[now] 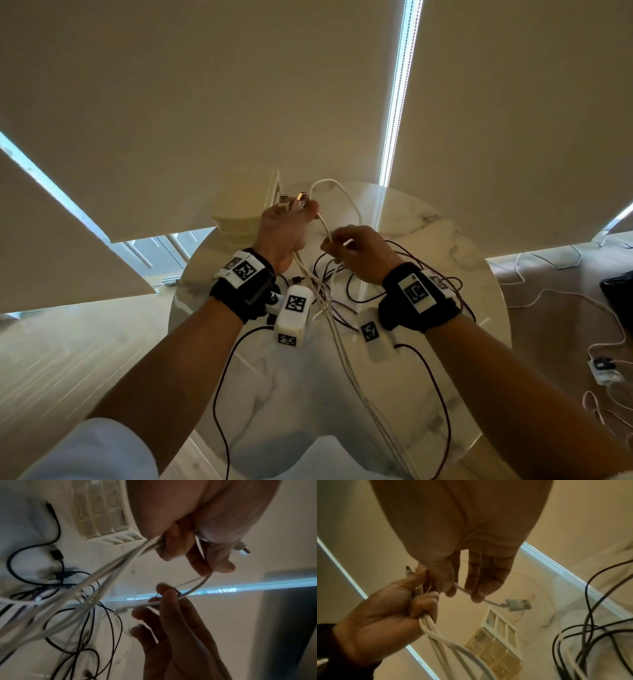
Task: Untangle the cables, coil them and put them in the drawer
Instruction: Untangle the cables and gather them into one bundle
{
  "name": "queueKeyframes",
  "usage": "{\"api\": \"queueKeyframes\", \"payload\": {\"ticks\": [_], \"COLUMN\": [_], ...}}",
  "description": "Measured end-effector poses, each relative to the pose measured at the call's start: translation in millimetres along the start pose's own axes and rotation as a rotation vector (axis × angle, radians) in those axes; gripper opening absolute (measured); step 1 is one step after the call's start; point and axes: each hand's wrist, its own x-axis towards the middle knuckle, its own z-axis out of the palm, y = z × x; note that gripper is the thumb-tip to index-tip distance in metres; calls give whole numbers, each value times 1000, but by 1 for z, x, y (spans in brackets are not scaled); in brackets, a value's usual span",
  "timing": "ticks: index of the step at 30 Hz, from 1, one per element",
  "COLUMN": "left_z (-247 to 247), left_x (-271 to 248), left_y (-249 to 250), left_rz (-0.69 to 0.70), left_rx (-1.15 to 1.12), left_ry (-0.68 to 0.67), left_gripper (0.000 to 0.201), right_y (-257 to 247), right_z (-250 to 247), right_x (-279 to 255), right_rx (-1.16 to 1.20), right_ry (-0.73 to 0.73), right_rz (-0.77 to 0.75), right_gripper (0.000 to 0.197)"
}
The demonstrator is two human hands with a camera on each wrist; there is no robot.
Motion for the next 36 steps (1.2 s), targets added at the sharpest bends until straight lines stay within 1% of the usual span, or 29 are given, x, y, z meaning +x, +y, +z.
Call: {"api": "queueKeyframes", "payload": {"ticks": [2,4,6,8,11,14,19,21,23,25,28,29,31,33,34,36], "left_z": [1,-2,-4,-4,-1,4,19,24,25,23,16,14,11,10,9,7], "left_x": [-1,-1,-1,-1,-4,-7,-16,-18,-19,-20,-22,-22,-23,-24,-24,-23], "left_y": [2,3,4,4,4,-2,-16,-20,-21,-22,-19,-18,-18,-19,-19,-20], "left_rz": [21,22,0,-22,-42,-72,-183,-213,-228,-236,-245,-243,-235,-229,-227,-226], "left_rx": [37,67,66,61,71,66,-54,-110,-162,-209,-247,-247,-244,-256,-263,-271], "left_ry": [-36,-49,-55,-74,-120,-163,-200,-208,-222,-250,-297,-304,-297,-275,-261,-230], "left_gripper": [12,13,15,17,19,20,21,22,23,20,19,20,20,20,20,21], "right_y": [1,5,8,14,26,33,31,26,22,21,26,29,33,34,33,34], "right_z": [1,-8,-24,-43,-65,-77,-77,-73,-64,-55,-40,-35,-20,-3,5,17], "right_x": [2,4,3,-1,-8,-17,-32,-39,-45,-50,-56,-58,-63,-65,-66,-65], "right_rx": [127,359,612,764,923,1017,1075,1053,952,800,646,615,571,600,616,597], "right_ry": [149,334,435,442,409,384,336,322,324,313,234,194,85,-31,-69,-76], "right_rz": [36,98,142,174,190,173,110,67,13,-22,-2,8,21,36,40,38], "right_gripper": [12,12,13,15,23,28,29,27,23,20,8,9,20,29,31,32]}}
